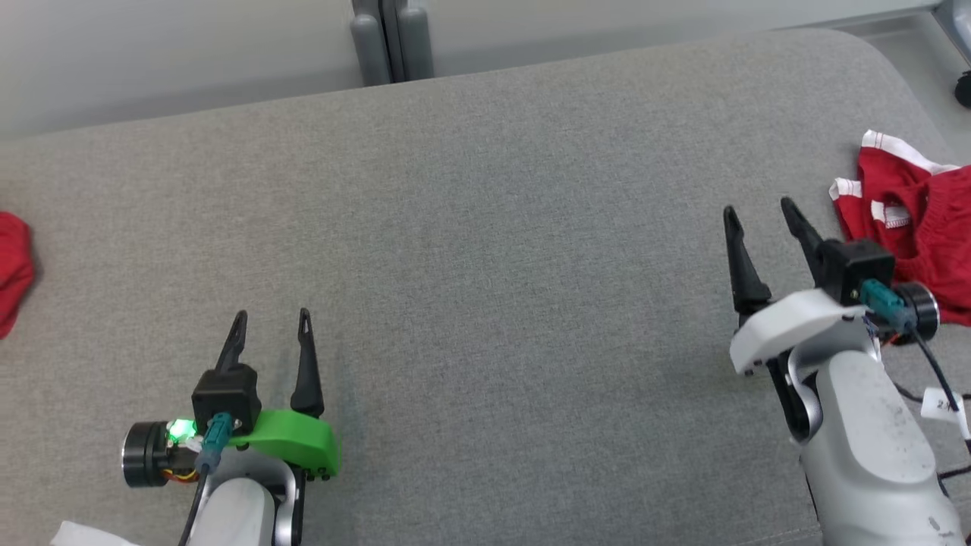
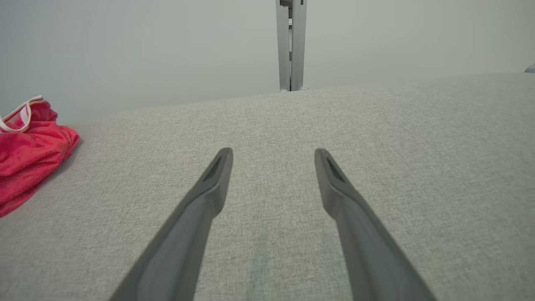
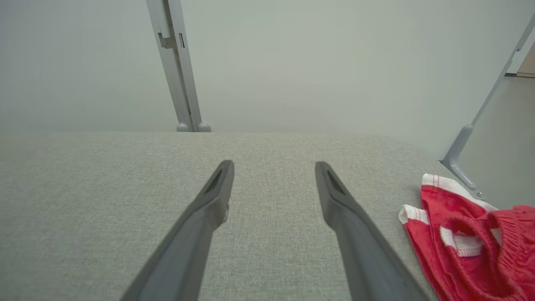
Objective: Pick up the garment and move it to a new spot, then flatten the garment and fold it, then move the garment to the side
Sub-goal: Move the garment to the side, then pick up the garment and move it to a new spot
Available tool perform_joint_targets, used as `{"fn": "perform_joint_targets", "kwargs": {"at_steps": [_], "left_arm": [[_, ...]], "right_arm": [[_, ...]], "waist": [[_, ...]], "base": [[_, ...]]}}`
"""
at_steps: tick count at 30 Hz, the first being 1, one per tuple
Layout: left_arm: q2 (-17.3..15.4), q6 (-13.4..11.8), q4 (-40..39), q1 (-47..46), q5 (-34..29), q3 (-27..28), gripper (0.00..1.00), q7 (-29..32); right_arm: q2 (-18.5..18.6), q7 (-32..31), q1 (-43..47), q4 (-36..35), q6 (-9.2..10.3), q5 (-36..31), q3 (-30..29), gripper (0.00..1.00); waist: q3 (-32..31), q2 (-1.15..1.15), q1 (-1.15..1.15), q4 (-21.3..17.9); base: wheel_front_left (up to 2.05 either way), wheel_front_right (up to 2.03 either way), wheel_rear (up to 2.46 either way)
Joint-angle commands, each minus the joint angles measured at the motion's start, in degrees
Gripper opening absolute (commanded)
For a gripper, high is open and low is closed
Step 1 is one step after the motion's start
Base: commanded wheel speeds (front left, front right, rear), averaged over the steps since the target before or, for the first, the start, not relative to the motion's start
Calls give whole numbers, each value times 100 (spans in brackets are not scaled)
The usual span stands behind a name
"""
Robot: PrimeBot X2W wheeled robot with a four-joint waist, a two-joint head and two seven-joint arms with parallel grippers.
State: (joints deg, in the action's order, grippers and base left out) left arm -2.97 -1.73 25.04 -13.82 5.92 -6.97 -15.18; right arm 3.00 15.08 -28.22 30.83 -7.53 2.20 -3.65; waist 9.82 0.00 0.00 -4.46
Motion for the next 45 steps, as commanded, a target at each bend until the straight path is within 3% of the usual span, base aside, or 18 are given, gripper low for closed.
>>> {"fn": "perform_joint_targets", "kwargs": {"at_steps": [1, 12, 21, 27, 36, 45], "left_arm": [[-25, 25, -3, 169, -3, 62, 100, 9], [-5, -59, -291, 939, 195, 271, 100, 8], [-5, -67, -388, 1206, 391, 208, 100, 9], [-8, -99, -328, 1116, 507, 282, 100, 8], [-8, -119, -269, 1154, 640, 430, 100, 8], [-7, -91, -115, 1273, 756, 633, 100, 8]], "right_arm": [[7, 10, 204, -41, 9, 70, -13, 100], [4, 10, 1188, -38, 9, 486, 353, 100], [4, 10, 1463, -96, 9, 556, 371, 100], [2, 10, 1433, -127, 9, 576, 474, 100], [5, 11, 1385, -109, 9, 660, 577, 100], [6, 10, 1320, -68, 9, 759, 782, 100]], "waist": [[-259, 0, 0, 150], [-721, 0, 0, 300], [-762, 0, 0, 612], [-651, 0, 0, 1115], [-519, 0, 0, 2180], [-514, 0, 0, 2826]], "base": [[0, 0, 0], [0, 0, 0], [0, 0, 0], [0, 0, 0], [0, 0, 0], [0, 0, 0]]}}
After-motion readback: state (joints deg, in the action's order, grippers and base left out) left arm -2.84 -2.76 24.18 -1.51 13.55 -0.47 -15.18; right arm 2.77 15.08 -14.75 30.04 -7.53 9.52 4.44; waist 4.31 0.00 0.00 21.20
